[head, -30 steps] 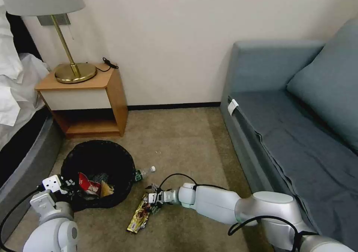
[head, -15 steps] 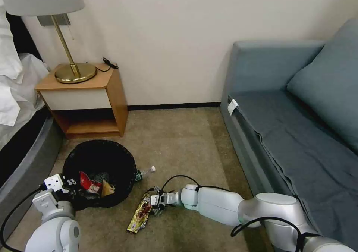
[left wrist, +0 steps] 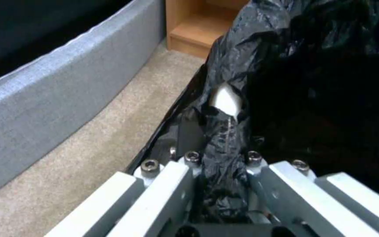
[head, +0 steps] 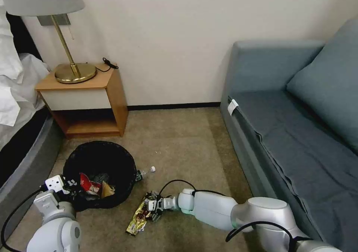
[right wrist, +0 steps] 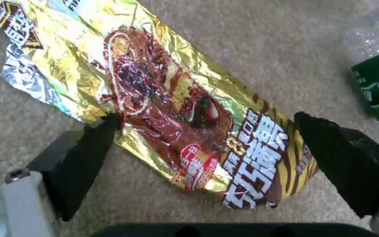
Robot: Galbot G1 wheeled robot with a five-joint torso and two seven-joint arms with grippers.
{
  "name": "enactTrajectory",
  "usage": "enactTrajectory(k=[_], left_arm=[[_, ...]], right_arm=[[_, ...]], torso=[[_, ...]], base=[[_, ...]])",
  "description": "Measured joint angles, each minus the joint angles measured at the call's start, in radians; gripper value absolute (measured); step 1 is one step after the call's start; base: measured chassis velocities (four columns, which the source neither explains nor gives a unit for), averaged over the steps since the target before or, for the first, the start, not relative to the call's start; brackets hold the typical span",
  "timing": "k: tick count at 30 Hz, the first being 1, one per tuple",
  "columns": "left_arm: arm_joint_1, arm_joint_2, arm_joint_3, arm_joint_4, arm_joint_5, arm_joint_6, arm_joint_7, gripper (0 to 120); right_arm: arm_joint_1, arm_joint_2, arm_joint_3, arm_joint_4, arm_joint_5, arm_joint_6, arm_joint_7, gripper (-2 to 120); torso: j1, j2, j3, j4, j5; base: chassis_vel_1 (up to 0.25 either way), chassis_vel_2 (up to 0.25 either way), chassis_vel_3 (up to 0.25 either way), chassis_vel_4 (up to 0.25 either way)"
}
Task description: Pick up the trash bin, then pick up the garbage on the floor and place it into the trash bin.
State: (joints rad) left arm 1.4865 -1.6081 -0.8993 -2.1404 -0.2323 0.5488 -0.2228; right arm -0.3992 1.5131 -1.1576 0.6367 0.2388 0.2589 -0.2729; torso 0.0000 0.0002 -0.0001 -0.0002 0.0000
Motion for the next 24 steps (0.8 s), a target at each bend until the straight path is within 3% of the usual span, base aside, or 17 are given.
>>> enactTrajectory(k=[24], left_arm=[[0.007, 0.000, 0.010, 0.003, 0.009, -0.013, 0.004, 1]], right_arm=[[-0.004, 0.006, 0.002, -0.047, -0.023, 0.016, -0.035, 98]], torso=[[0.000, 0.000, 0.000, 0.0003, 0.0005]], base=[[0.000, 0.000, 0.000, 0.000]])
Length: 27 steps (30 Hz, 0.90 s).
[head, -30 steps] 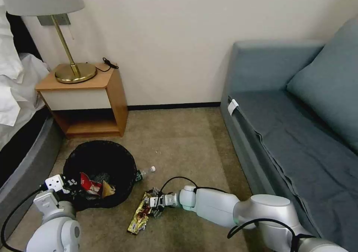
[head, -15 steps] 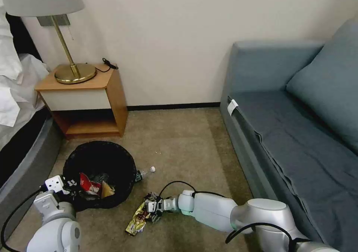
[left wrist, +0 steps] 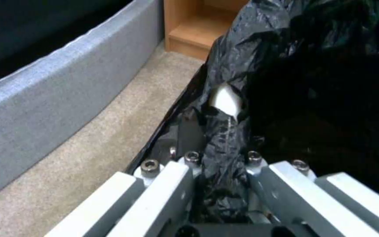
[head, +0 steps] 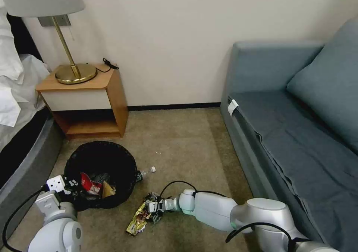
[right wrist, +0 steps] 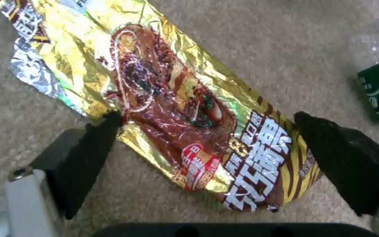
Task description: Pick up the trash bin, then pick up the garbage on the floor and place it into the trash bin.
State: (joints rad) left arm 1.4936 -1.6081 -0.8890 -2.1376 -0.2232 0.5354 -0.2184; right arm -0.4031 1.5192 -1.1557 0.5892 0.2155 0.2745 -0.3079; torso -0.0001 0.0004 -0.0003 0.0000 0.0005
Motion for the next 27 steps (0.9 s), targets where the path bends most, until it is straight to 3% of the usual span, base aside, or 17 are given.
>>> enactTrajectory(k=[2, 13, 27], left_arm=[[0.000, 0.000, -0.001, 0.000, 0.000, -0.001, 0.000, 1], [-0.002, 0.000, 0.001, 0.001, 0.002, -0.004, 0.001, 1], [-0.003, 0.000, 0.002, 0.003, 0.005, -0.005, 0.001, 1]], right_arm=[[-0.001, 0.000, 0.001, -0.002, -0.002, 0.001, -0.003, 96], [-0.012, -0.009, 0.005, -0.007, -0.012, 0.009, -0.020, 54], [-0.011, -0.008, 0.005, -0.002, -0.018, 0.008, -0.024, 4]], torso=[[0.000, 0.000, 0.000, -0.0002, -0.0004], [0.000, 0.000, 0.000, -0.0005, -0.0010], [0.000, -0.001, 0.001, 0.0010, -0.0001]], base=[[0.000, 0.000, 0.000, 0.000], [0.000, 0.000, 0.000, 0.000], [0.000, 0.000, 0.000, 0.000]])
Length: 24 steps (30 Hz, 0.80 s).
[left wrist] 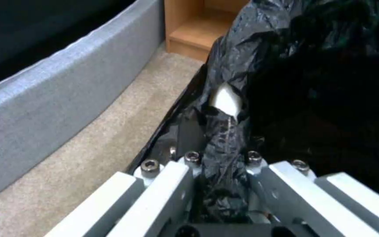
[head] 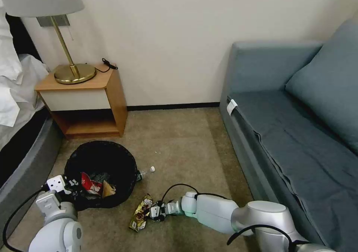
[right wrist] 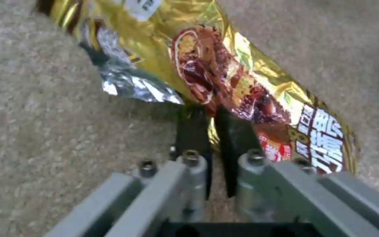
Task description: Pick up the trash bin, then pick up the garbage on the floor and place it into the trash bin.
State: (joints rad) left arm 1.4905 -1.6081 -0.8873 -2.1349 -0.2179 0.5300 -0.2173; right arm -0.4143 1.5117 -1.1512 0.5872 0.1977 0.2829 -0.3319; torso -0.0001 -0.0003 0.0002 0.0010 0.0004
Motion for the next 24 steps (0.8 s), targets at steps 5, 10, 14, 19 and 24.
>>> enactTrajectory(k=[5, 10, 14, 19, 24], left_arm=[[-0.001, 0.000, 0.001, 0.002, 0.003, 0.000, 0.000, 1], [-0.004, 0.000, 0.004, 0.002, 0.005, 0.000, 0.000, 1], [-0.006, 0.000, 0.004, 0.004, 0.006, 0.001, 0.000, 1], [-0.007, 0.000, 0.007, 0.009, 0.008, 0.002, 0.001, 1], [-0.010, 0.000, 0.007, 0.009, 0.008, 0.005, 0.001, 1]], right_arm=[[0.017, -0.033, 0.000, 0.061, 0.029, -0.019, 0.007, 0], [0.031, -0.055, 0.002, 0.102, 0.049, -0.023, 0.010, 0], [0.040, -0.078, 0.004, 0.156, 0.095, -0.034, 0.020, 0], [0.057, -0.116, -0.001, 0.255, 0.170, -0.060, 0.034, 0], [0.080, -0.152, -0.006, 0.327, 0.199, -0.068, 0.039, 0]], torso=[[0.000, 0.000, 0.000, -0.0009, -0.0013], [0.000, 0.000, 0.000, -0.0012, -0.0008], [0.000, 0.000, 0.000, -0.0010, -0.0006], [0.000, 0.000, 0.000, -0.0011, -0.0005], [0.000, 0.000, 0.000, -0.0010, -0.0004]], base=[[0.000, 0.000, 0.000, 0.000], [0.000, 0.000, 0.000, 0.000], [0.000, 0.000, 0.000, 0.000], [0.000, 0.000, 0.000, 0.000], [0.000, 0.000, 0.000, 0.000]])
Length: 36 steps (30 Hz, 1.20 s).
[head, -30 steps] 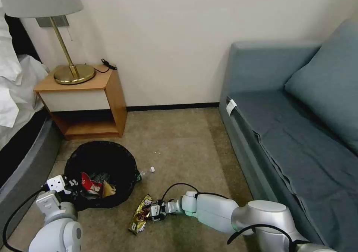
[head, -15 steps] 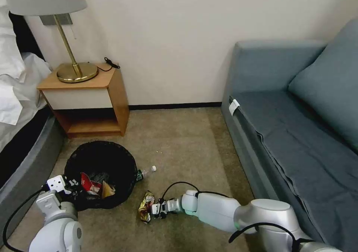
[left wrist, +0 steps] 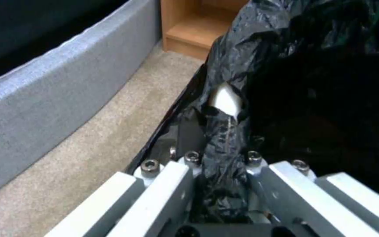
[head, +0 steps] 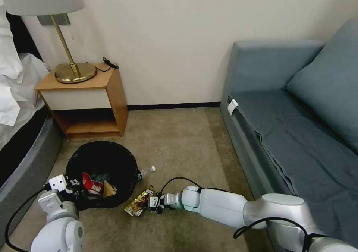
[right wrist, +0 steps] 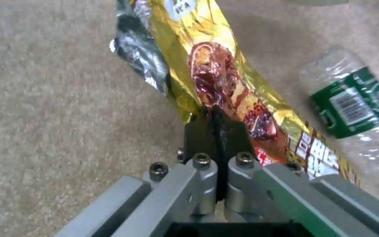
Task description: Pick up the trash bin, then pick up the garbage on the floor and place it into the trash bin.
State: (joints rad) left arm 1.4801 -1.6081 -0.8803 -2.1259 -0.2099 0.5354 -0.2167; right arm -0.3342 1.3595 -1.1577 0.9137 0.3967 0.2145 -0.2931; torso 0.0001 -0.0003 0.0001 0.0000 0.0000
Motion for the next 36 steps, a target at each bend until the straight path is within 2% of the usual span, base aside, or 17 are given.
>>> enactTrajectory(k=[9, 13, 14, 19, 20, 23, 30, 32, 36], left_arm=[[-0.002, 0.000, -0.004, 0.002, -0.002, 0.006, 0.000, 1], [-0.006, 0.000, -0.008, 0.004, -0.004, 0.009, 0.000, 1], [-0.006, 0.000, -0.008, 0.004, -0.004, 0.009, 0.000, 1], [-0.013, 0.000, -0.011, 0.021, -0.004, 0.009, 0.001, 1], [-0.013, 0.000, -0.011, 0.021, -0.004, 0.009, 0.001, 1], [-0.016, 0.000, -0.006, 0.031, 0.003, 0.009, 0.001, 1], [-0.020, 0.000, 0.007, 0.044, 0.020, 0.006, 0.003, 1], [-0.022, 0.000, 0.010, 0.051, 0.025, 0.005, 0.004, 1], [-0.023, 0.000, 0.013, 0.052, 0.028, 0.003, 0.004, 1]], right_arm=[[0.040, -0.096, 0.012, 0.095, 0.025, -0.005, 0.003, 0], [0.038, -0.183, 0.049, 0.135, 0.025, -0.002, 0.003, 0], [0.038, -0.183, 0.049, 0.135, 0.025, -0.002, 0.003, 0], [0.039, -0.352, 0.123, 0.226, 0.028, 0.004, 0.002, 0], [0.039, -0.352, 0.123, 0.226, 0.028, 0.004, 0.002, 0], [0.037, -0.425, 0.199, 0.296, 0.040, 0.007, 0.002, 0], [0.021, -0.477, 0.348, 0.439, 0.082, -0.002, 0.003, 0], [0.019, -0.492, 0.398, 0.519, 0.102, -0.027, 0.009, 0], [0.024, -0.496, 0.391, 0.558, 0.095, -0.043, 0.030, 0]], torso=[[0.000, 0.000, 0.000, 0.0000, 0.0001], [0.000, 0.000, 0.000, 0.0002, 0.0003], [0.000, 0.000, 0.000, 0.0002, 0.0003], [0.000, 0.000, 0.000, -0.0003, 0.0003], [0.000, 0.000, 0.000, -0.0003, 0.0003], [0.000, 0.000, 0.000, -0.0003, -0.0001], [0.000, 0.000, 0.000, 0.0000, 0.0003], [0.000, 0.000, 0.000, 0.0001, 0.0000], [0.000, 0.000, 0.000, 0.0001, -0.0001]], base=[[0.000, 0.000, 0.000, 0.000], [0.000, 0.000, 0.000, 0.000], [0.000, 0.000, 0.000, 0.000], [0.000, 0.000, 0.000, 0.000], [0.000, 0.000, 0.000, 0.000], [0.000, 0.000, 0.000, 0.000], [0.000, 0.000, 0.000, 0.000], [0.000, 0.000, 0.000, 0.000], [0.000, 0.000, 0.000, 0.000]])
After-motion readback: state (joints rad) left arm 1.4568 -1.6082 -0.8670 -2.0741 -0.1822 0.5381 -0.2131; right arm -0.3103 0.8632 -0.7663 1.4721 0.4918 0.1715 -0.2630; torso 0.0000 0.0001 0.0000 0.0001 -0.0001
